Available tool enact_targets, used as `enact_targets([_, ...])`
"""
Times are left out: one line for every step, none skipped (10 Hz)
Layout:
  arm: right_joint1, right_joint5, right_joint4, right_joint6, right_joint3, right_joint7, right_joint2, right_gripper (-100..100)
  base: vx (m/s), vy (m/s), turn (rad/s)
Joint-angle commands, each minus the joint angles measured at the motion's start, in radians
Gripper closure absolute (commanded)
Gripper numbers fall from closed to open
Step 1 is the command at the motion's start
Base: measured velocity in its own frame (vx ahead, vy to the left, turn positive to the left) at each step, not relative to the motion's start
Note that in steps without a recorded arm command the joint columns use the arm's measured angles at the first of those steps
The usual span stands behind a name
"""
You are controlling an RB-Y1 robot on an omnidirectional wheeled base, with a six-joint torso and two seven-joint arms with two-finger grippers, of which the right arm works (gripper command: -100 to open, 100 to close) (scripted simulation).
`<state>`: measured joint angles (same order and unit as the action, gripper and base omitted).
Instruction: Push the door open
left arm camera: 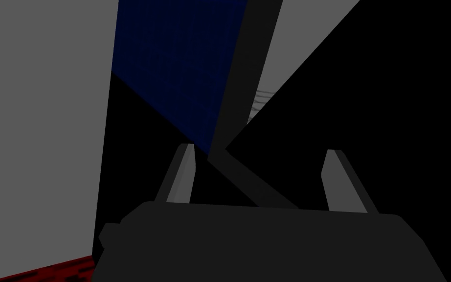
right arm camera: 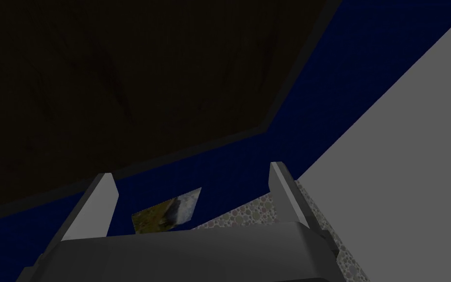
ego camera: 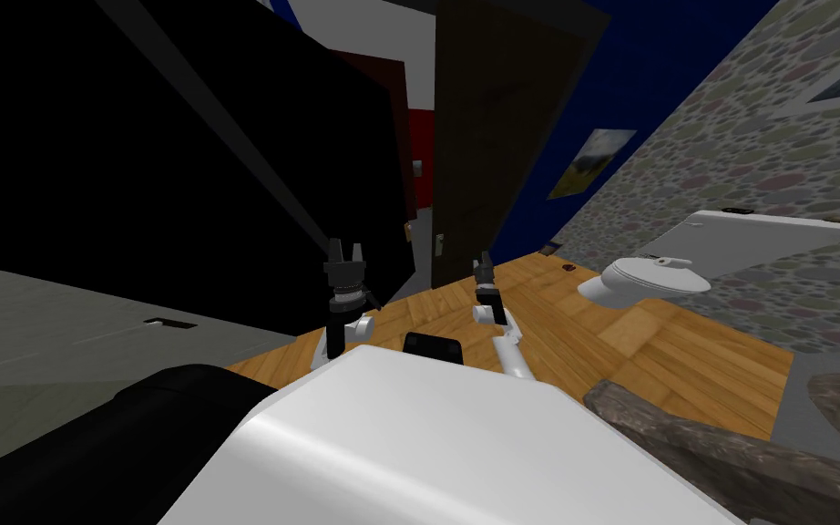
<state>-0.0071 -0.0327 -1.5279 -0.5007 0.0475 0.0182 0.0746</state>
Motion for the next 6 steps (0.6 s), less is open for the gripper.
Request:
enact_targets([-0.022,-0.003,0.05,-0.008,0.007,-0.003,-0.002,-100,0.045,-0.04,0.055])
enact_targets([-0.043,-0.007,0.08,-0.007,0.011,-0.003,-0.002,-100,0.078,-0.058,0.112])
enact_targets([-0.043,-0.007,0.09,-0.007,0.011,-0.003,-0.002,-100,0.056,-0.048,0.035])
enact_targets([-0.064,-0.011,0.127,-0.006,0.015,-0.004,-0.002,-100,0.045,-0.038,0.049])
enact_targets([-0.064,-0.011,0.127,-0.006,0.015,-0.004,-0.002,-100,0.035,-0.032,0.034])
enact_targets([-0.085,-0.015,0.164,-0.005,0.02,-0.005,-0.002,-100,0.04,-0.041,0.051])
